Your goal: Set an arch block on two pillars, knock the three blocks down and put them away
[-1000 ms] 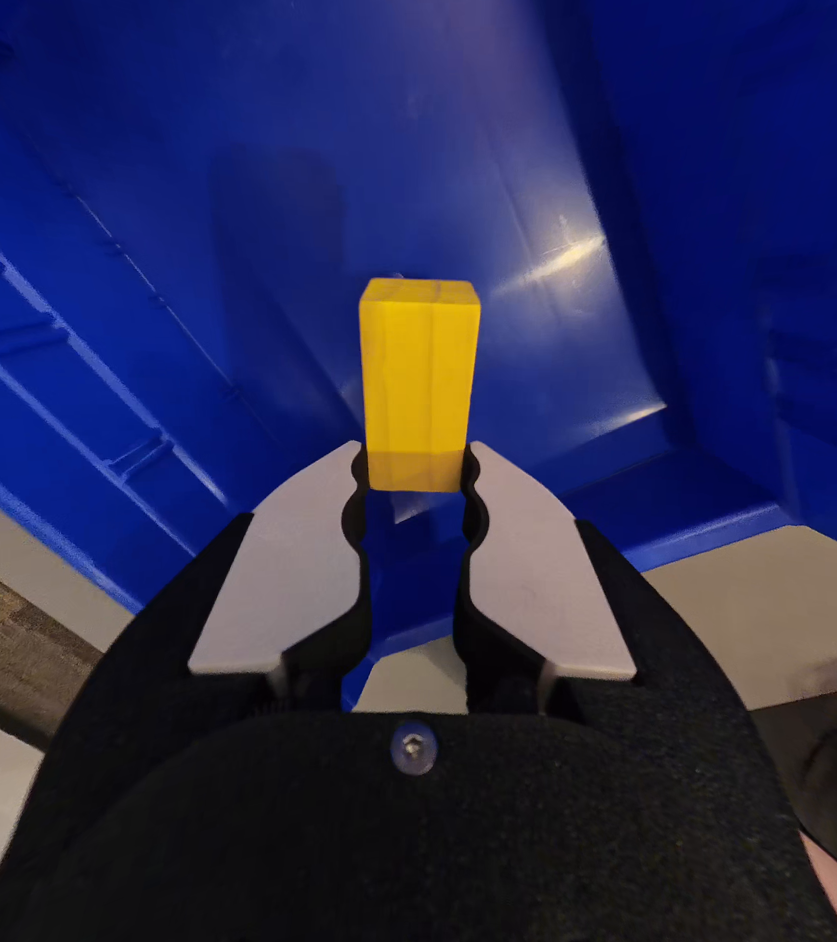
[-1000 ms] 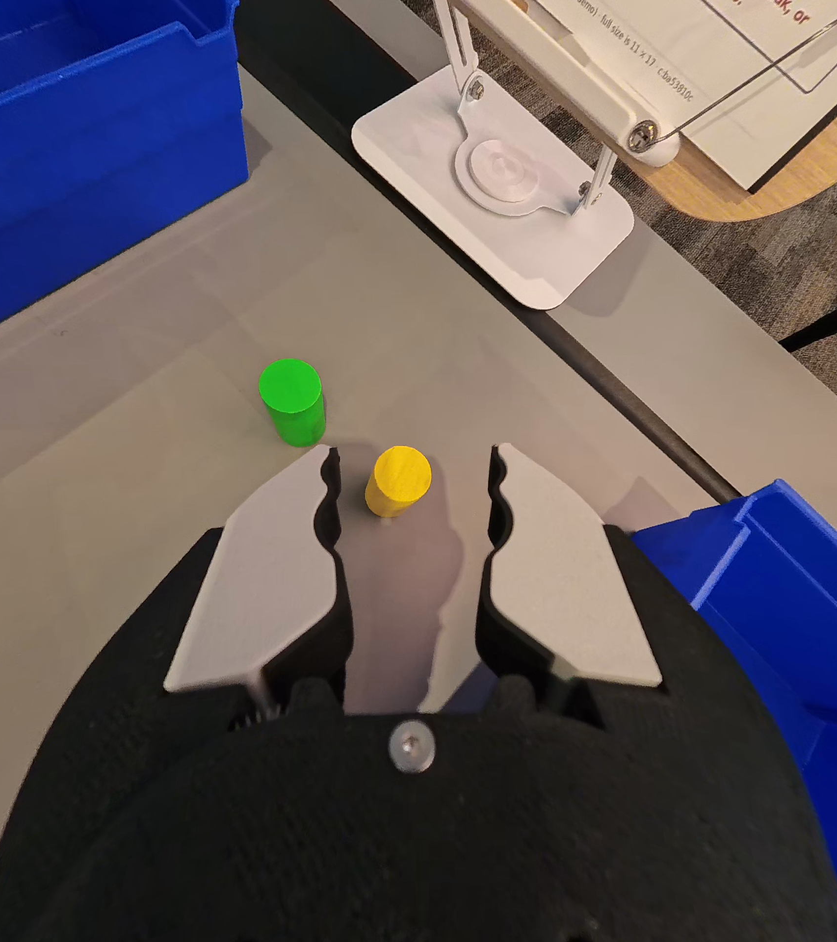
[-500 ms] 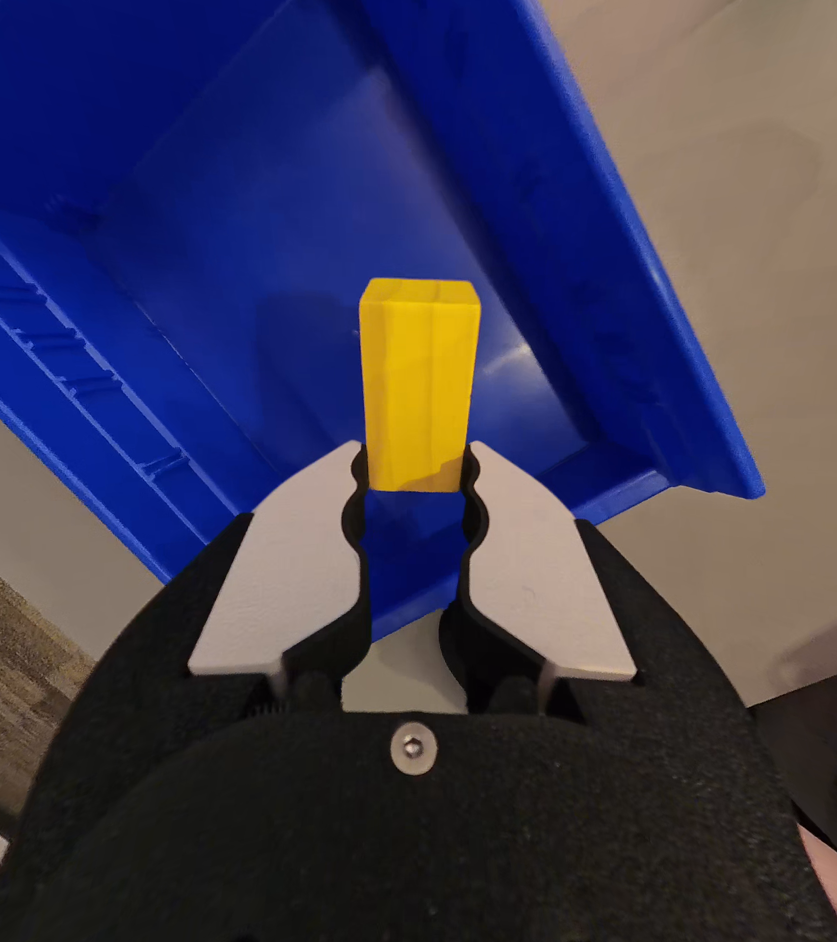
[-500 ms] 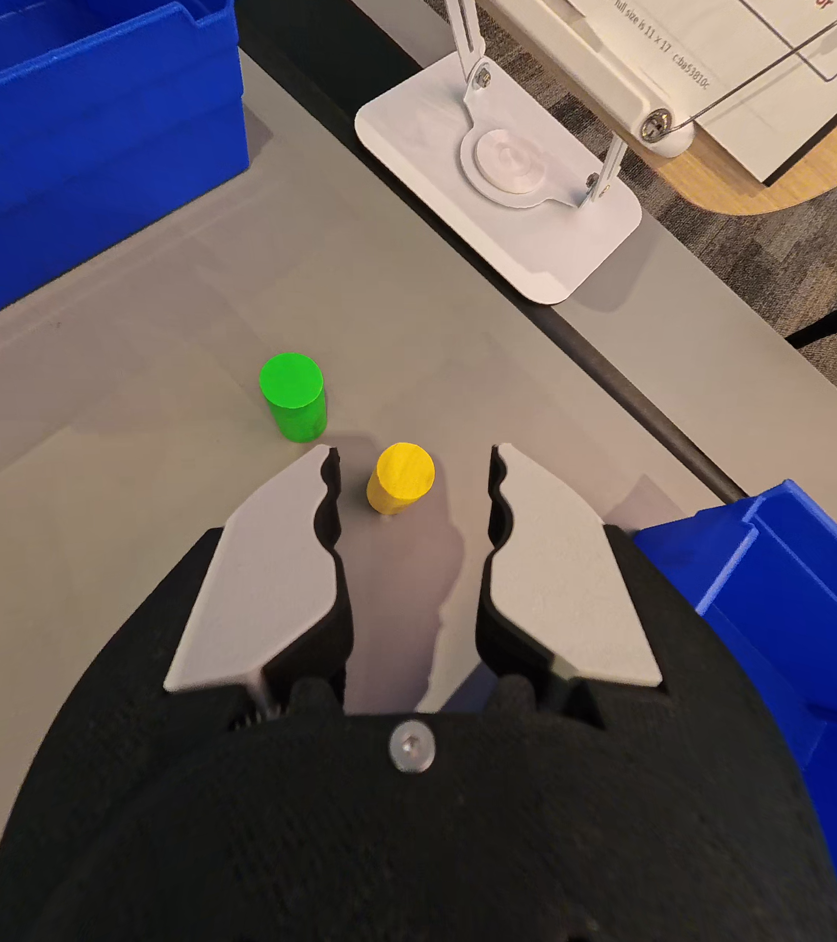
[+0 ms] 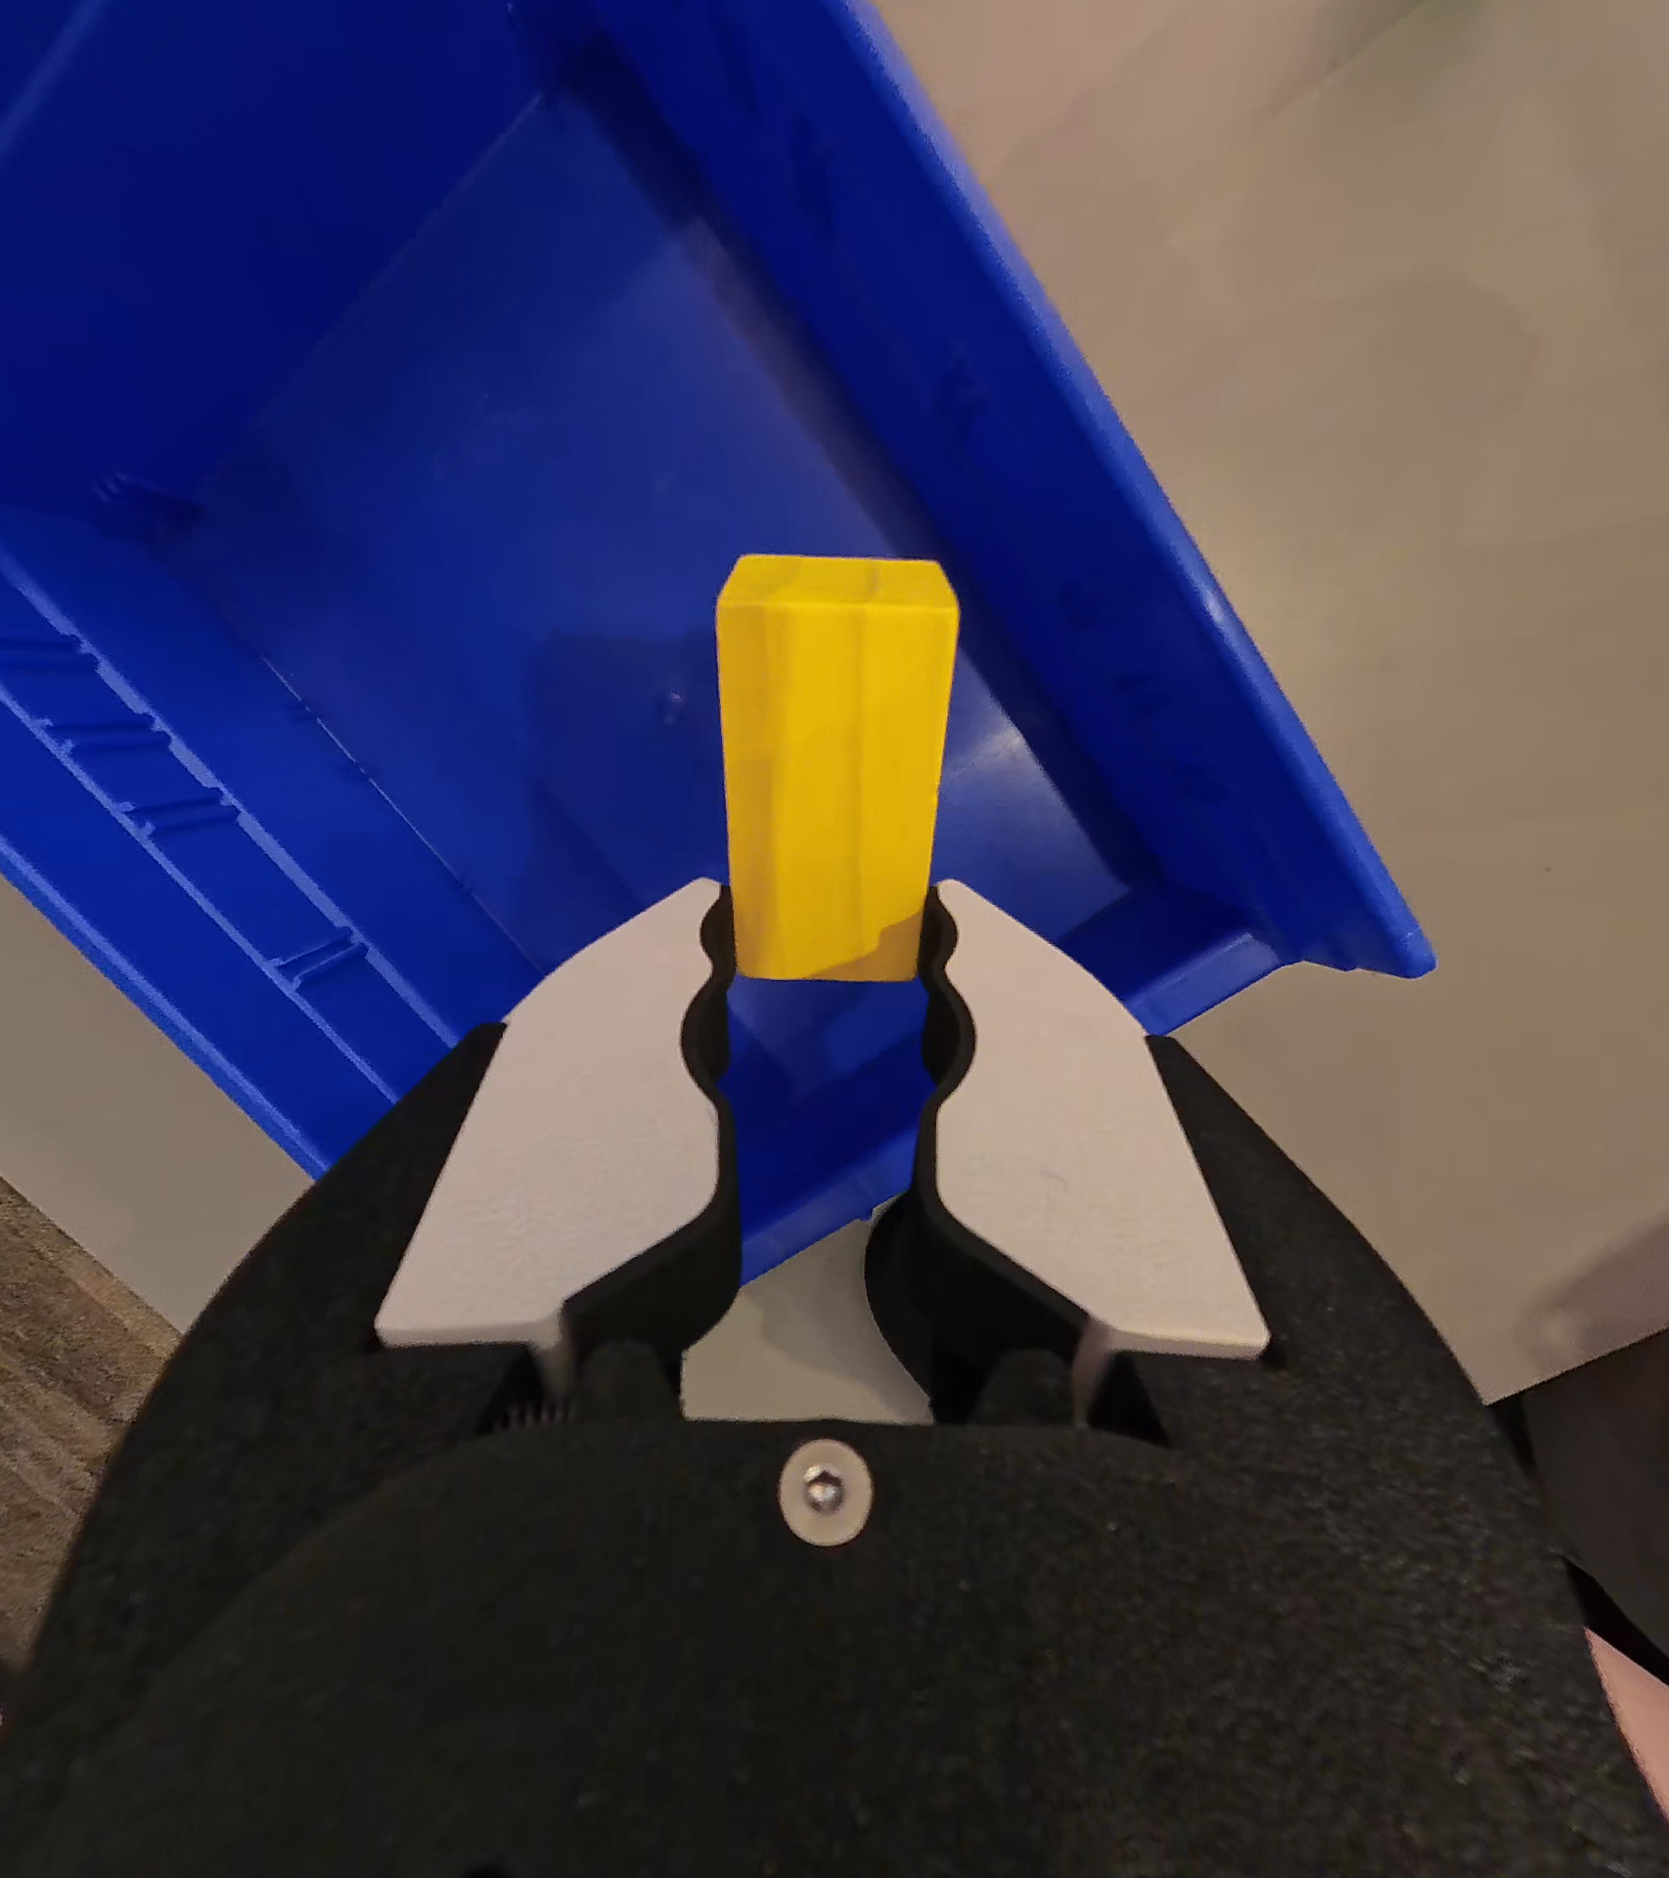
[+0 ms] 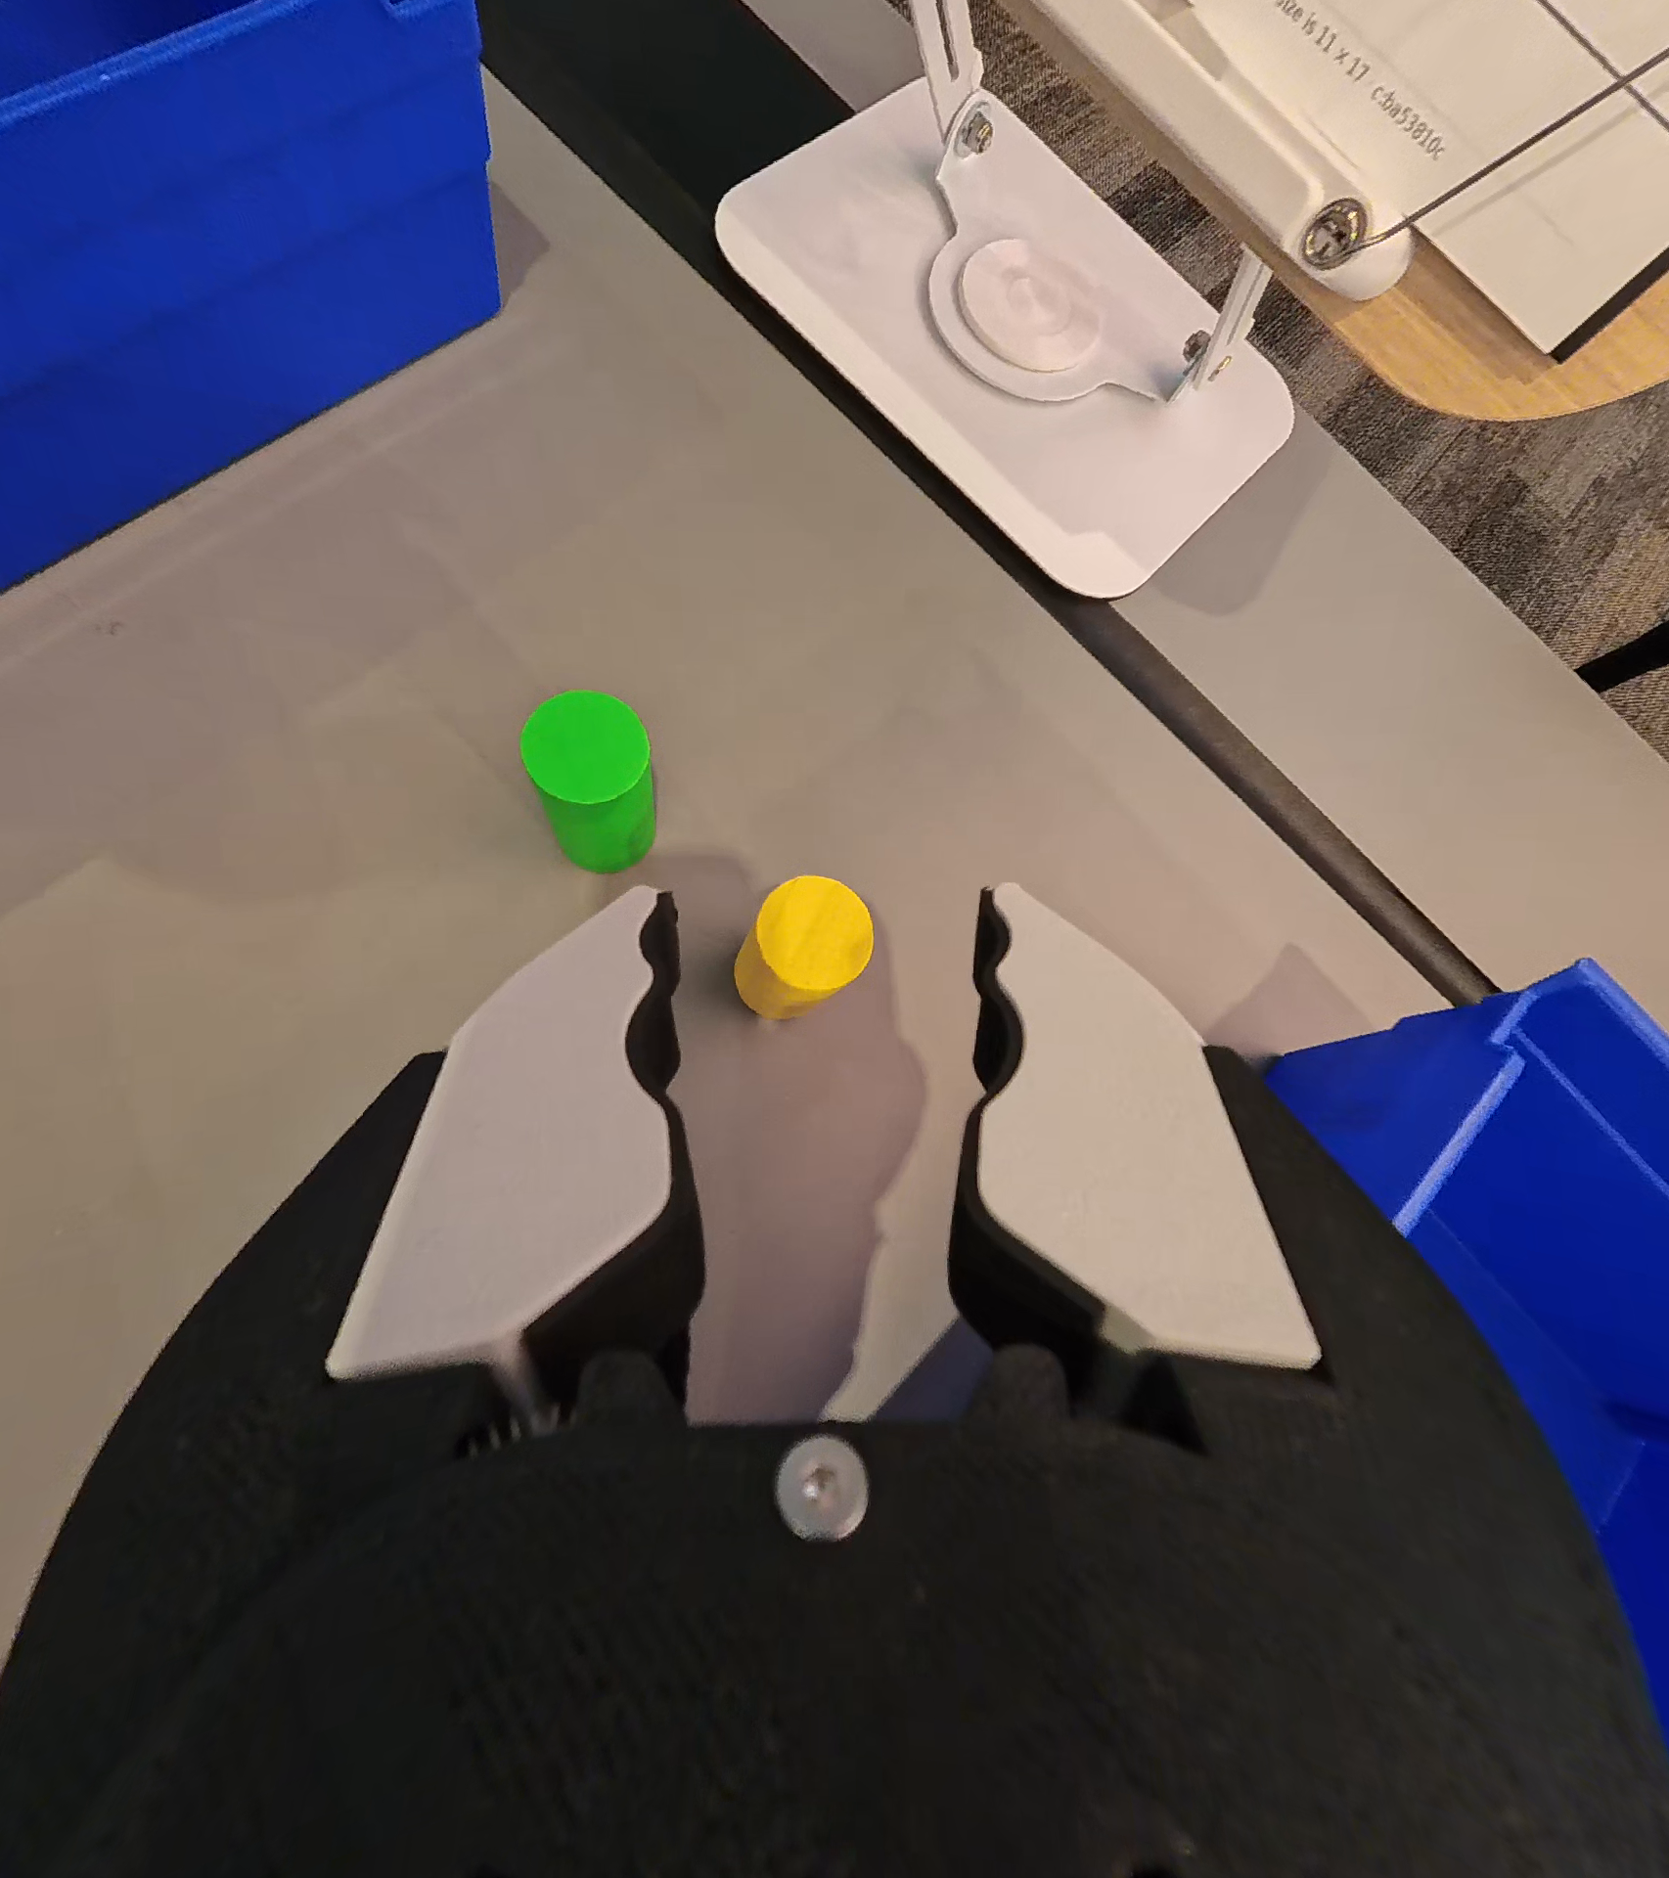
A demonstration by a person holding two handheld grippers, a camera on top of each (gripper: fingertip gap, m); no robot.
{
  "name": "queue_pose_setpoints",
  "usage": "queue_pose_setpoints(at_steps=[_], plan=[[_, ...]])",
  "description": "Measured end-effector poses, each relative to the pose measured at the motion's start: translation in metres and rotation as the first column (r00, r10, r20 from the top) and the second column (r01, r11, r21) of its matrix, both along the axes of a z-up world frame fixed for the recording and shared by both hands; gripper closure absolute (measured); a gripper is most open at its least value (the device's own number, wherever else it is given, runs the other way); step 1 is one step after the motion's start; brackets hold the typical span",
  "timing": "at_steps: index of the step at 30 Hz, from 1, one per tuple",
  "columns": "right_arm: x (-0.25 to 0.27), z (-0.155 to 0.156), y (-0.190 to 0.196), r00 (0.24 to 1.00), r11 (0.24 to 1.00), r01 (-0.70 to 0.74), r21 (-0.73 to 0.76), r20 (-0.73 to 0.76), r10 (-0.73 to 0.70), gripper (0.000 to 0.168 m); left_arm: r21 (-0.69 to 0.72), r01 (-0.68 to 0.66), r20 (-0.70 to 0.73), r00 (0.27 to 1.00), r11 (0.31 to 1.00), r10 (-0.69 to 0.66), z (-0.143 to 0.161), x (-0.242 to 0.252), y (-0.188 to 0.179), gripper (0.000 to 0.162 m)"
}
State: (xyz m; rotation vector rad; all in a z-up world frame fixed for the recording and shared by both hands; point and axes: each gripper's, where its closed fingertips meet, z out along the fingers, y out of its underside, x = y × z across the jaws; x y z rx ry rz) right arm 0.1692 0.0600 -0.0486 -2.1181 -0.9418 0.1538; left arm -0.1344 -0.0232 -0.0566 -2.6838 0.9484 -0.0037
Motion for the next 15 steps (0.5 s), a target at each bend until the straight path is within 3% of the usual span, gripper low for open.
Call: queue_pose_setpoints(at_steps=[15], plan=[[-0.0004, -0.0022, -0.0013, 1.0, 1.0, -0.006, -0.007, 0.01, 0.006, 0.111, 0.011, 0.035, 0.005, 0.999, 0.999, -0.035, 0.0016, 0.0098, -0.0003, 0.127]])
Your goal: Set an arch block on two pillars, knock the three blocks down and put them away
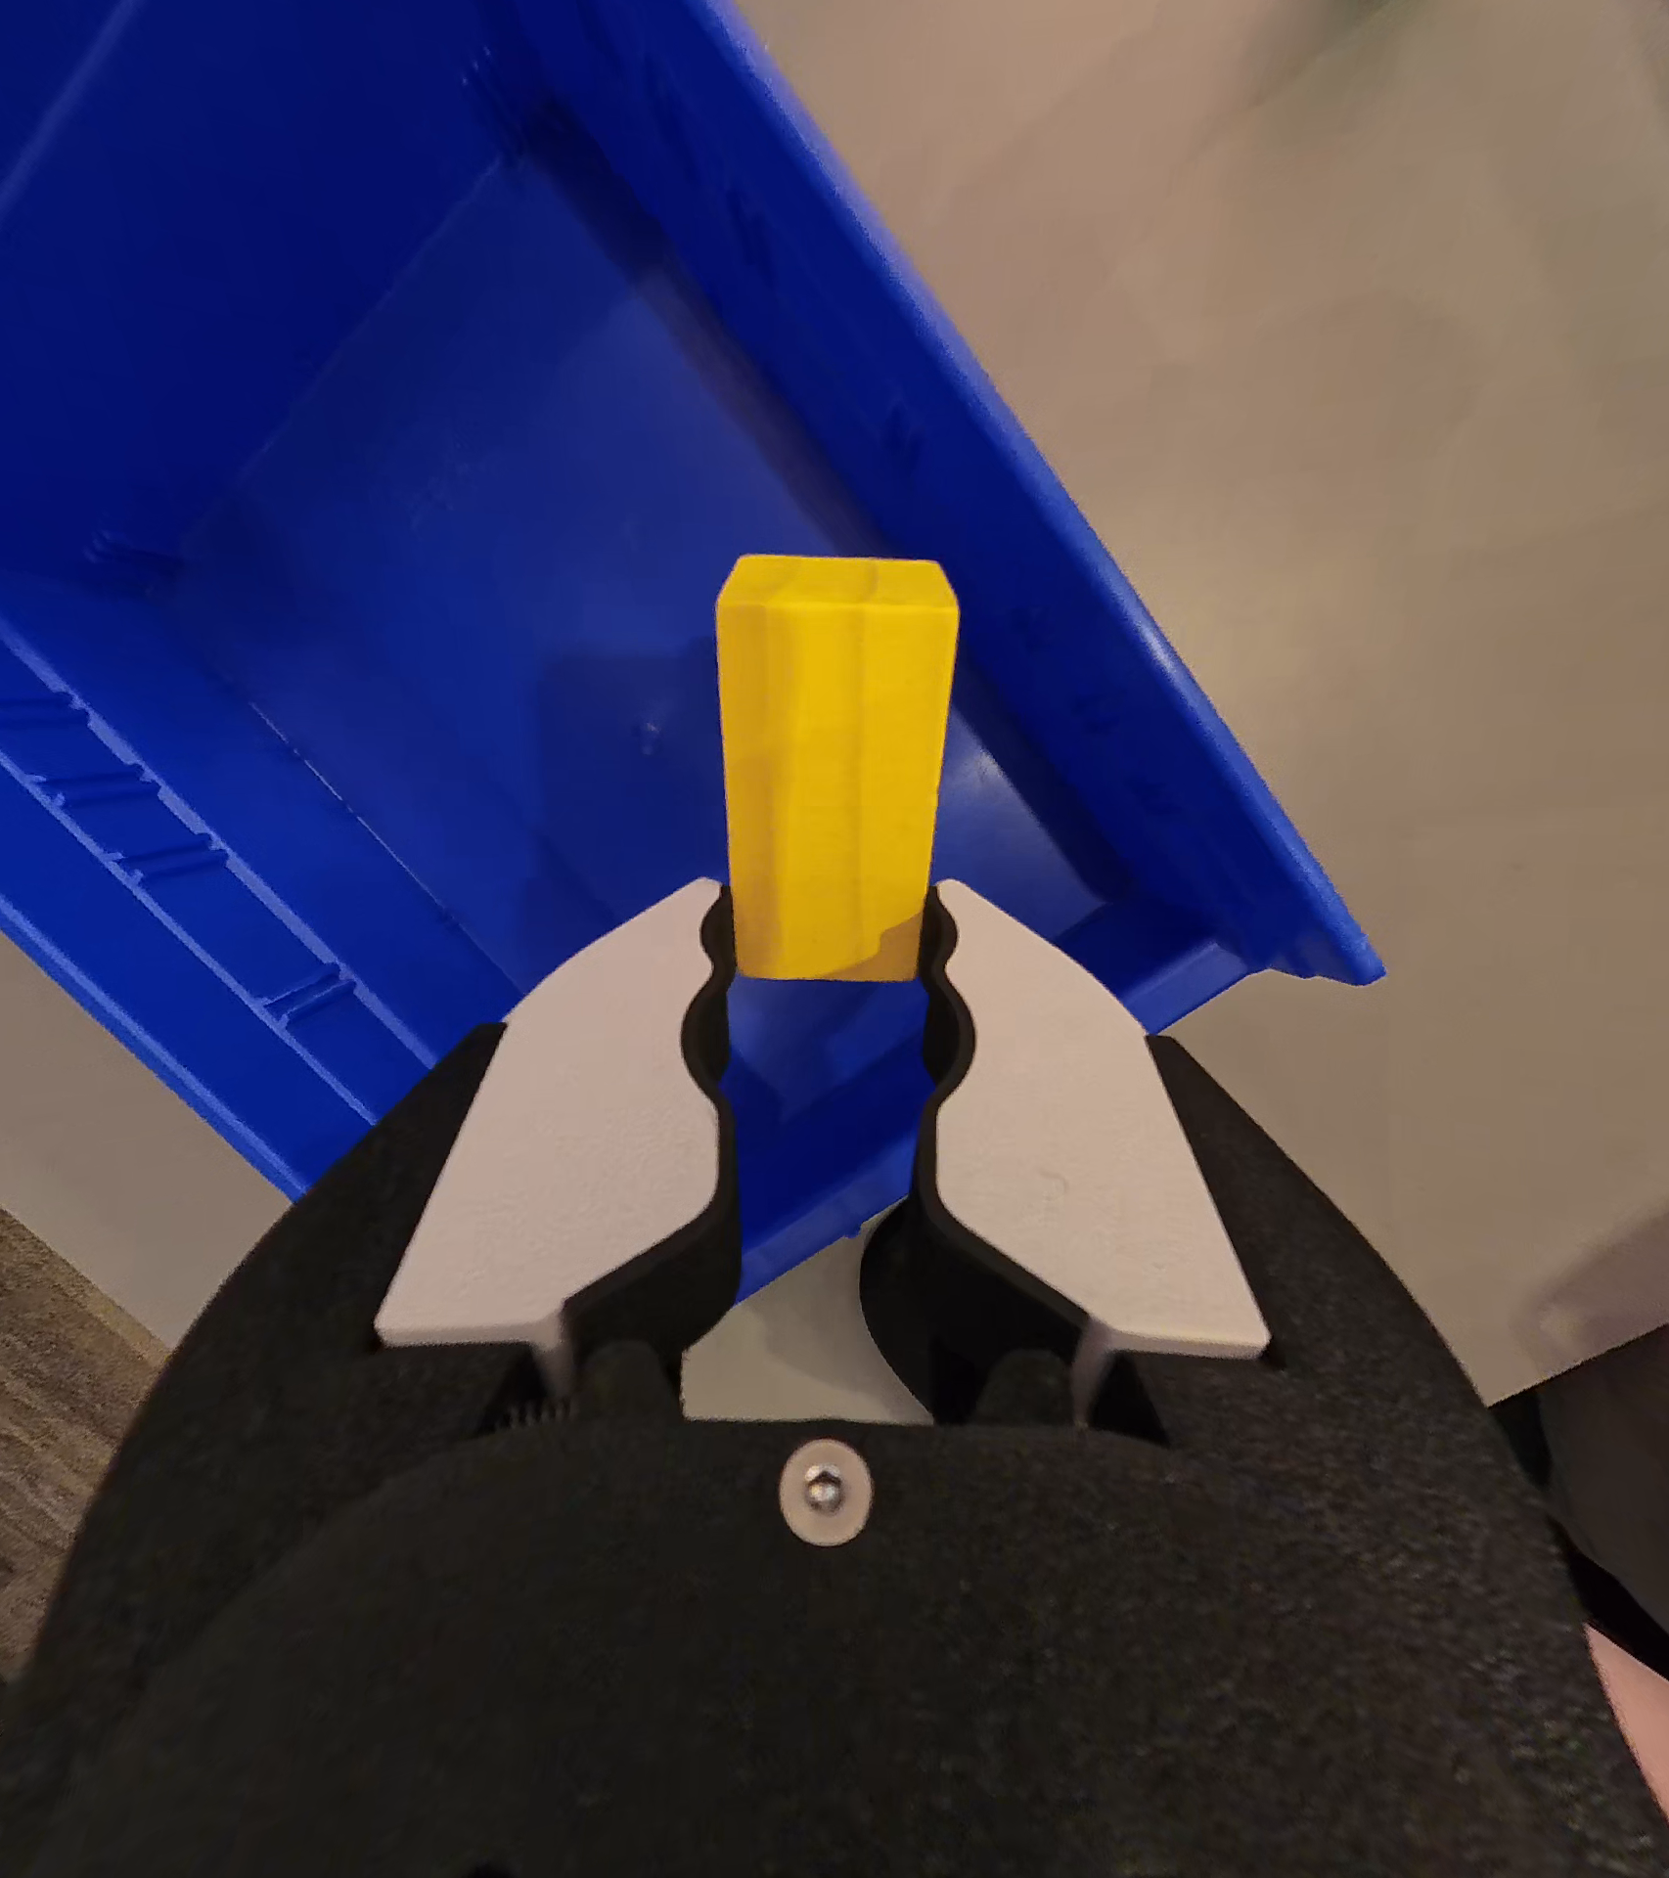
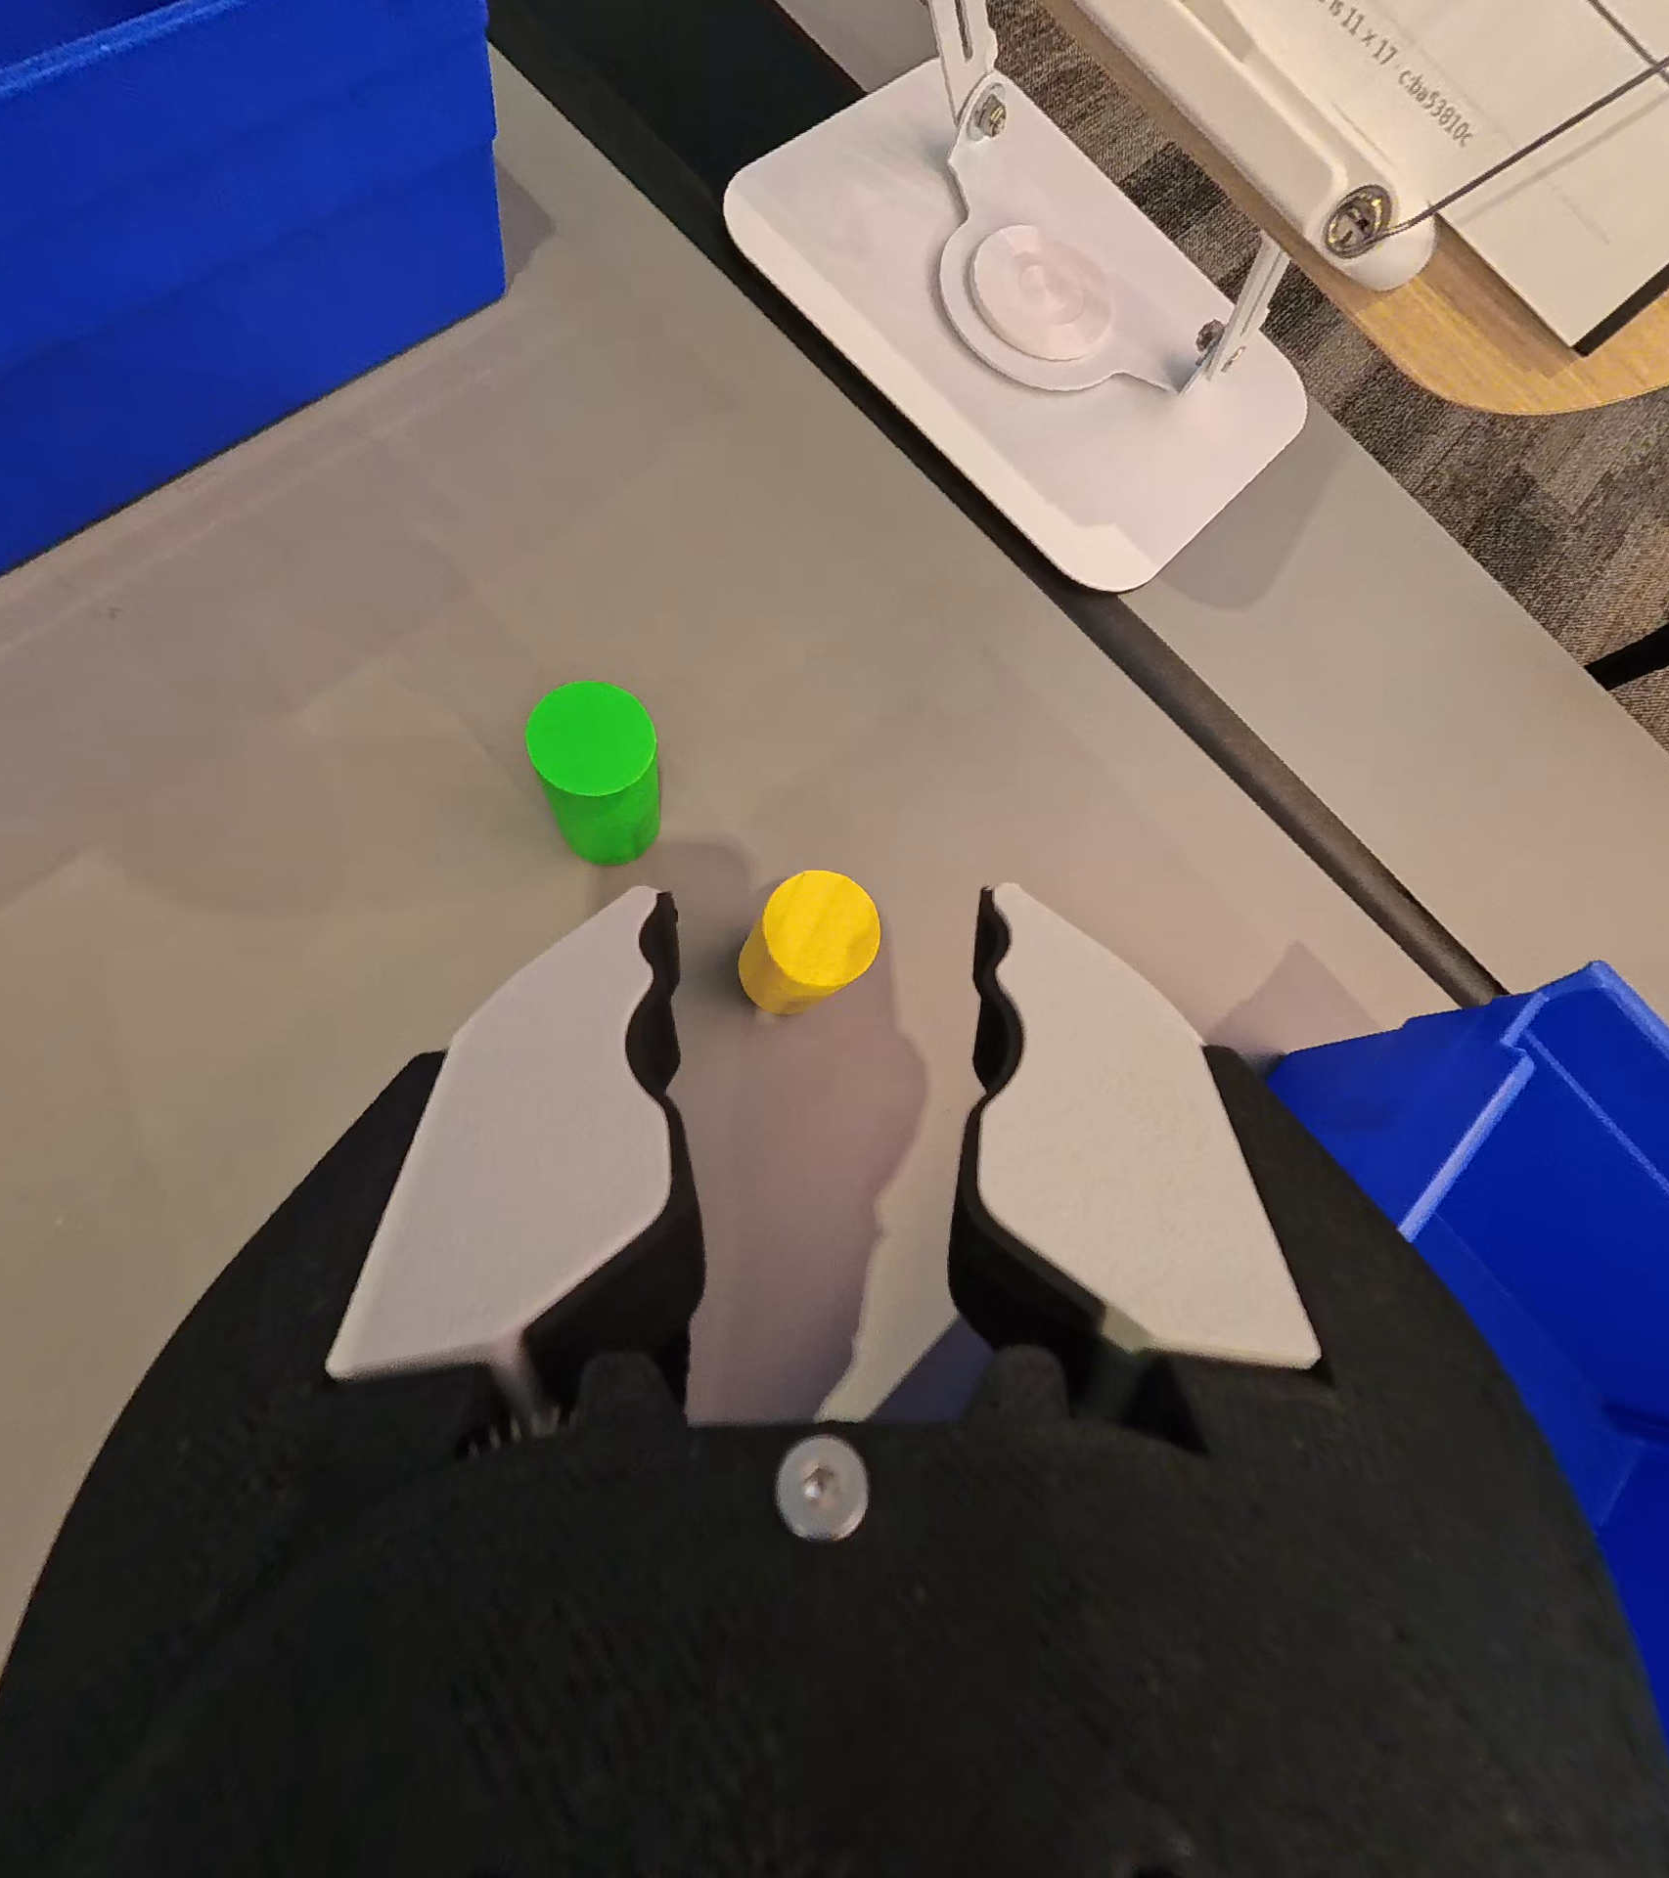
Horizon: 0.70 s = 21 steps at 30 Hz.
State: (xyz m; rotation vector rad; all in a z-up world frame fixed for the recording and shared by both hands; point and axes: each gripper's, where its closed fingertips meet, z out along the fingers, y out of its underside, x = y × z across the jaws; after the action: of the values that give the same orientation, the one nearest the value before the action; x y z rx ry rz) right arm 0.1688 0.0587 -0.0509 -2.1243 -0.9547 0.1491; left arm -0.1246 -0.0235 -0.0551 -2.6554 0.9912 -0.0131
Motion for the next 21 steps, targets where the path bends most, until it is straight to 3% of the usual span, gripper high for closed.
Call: queue_pose_setpoints(at_steps=[10, 21], plan=[[-0.001, -0.002, -0.002, 1.0, 1.0, -0.01, -0.003, 0.015, 0.011, 0.111, 0.031, 0.032, 0.006, 0.999, 0.999, -0.033, 0.005, 0.011, 0.001, 0.127], [-0.002, -0.001, -0.003, 0.999, 1.0, -0.022, 0.006, 0.03, 0.022, 0.111, 0.052, 0.165, 0.05, 0.985, 0.985, -0.168, 0.009, 0.05, -0.007, 0.127]])
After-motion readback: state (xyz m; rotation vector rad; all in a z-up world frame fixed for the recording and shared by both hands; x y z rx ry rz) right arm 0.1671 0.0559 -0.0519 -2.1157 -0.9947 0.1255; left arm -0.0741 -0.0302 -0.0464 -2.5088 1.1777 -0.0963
